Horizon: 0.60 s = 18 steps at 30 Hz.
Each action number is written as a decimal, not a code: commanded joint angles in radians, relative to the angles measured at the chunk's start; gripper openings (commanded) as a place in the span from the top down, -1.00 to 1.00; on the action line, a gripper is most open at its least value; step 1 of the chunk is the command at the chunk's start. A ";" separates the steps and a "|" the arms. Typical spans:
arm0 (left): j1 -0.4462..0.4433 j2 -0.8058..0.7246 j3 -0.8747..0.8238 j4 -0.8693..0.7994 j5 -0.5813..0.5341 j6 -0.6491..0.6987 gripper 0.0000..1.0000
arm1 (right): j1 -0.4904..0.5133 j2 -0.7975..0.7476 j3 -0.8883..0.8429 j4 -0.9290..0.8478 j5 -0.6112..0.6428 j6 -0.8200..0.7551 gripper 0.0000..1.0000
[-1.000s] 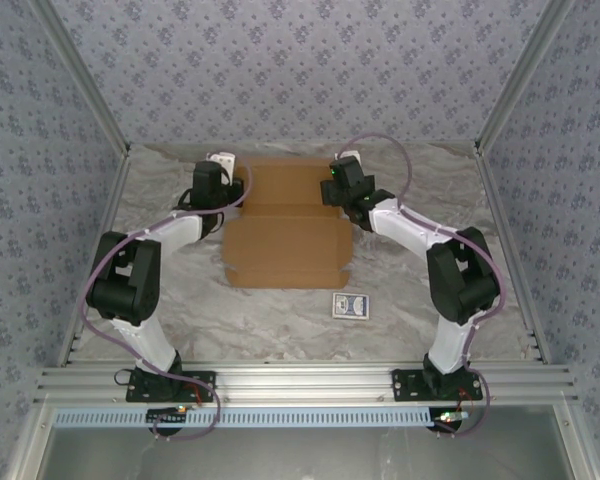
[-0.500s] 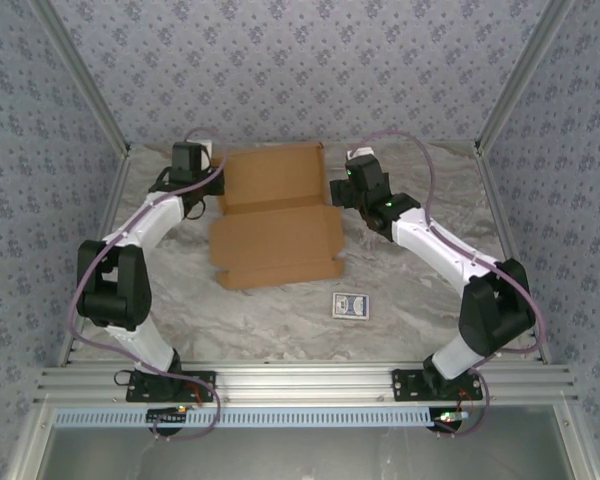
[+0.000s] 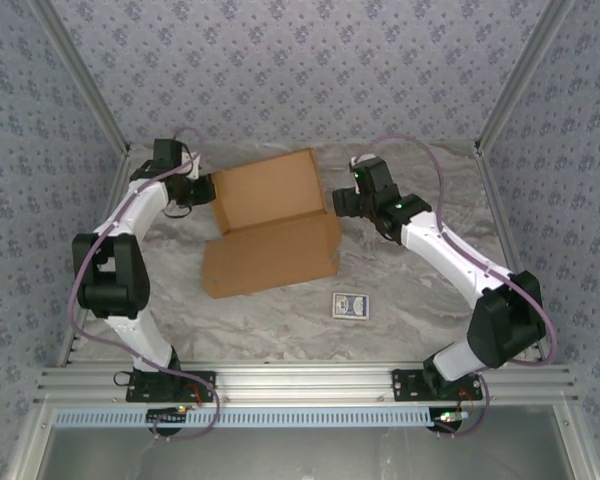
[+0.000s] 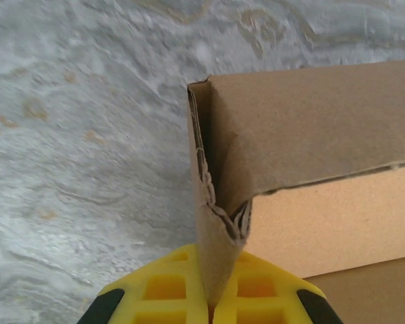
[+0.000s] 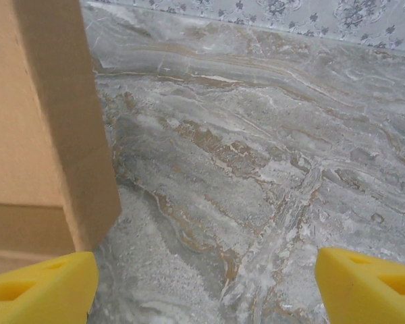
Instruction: Fold the paper box
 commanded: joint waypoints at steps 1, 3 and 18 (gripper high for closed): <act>-0.009 0.055 0.079 -0.177 0.074 0.049 0.96 | -0.013 -0.024 0.025 -0.076 -0.056 -0.004 -0.72; -0.017 0.088 0.119 -0.248 0.024 0.081 0.94 | -0.019 -0.022 0.032 -0.075 -0.088 -0.007 -0.72; -0.110 0.412 0.499 -0.593 -0.180 0.198 0.65 | -0.050 0.011 0.009 -0.048 -0.177 0.010 -0.70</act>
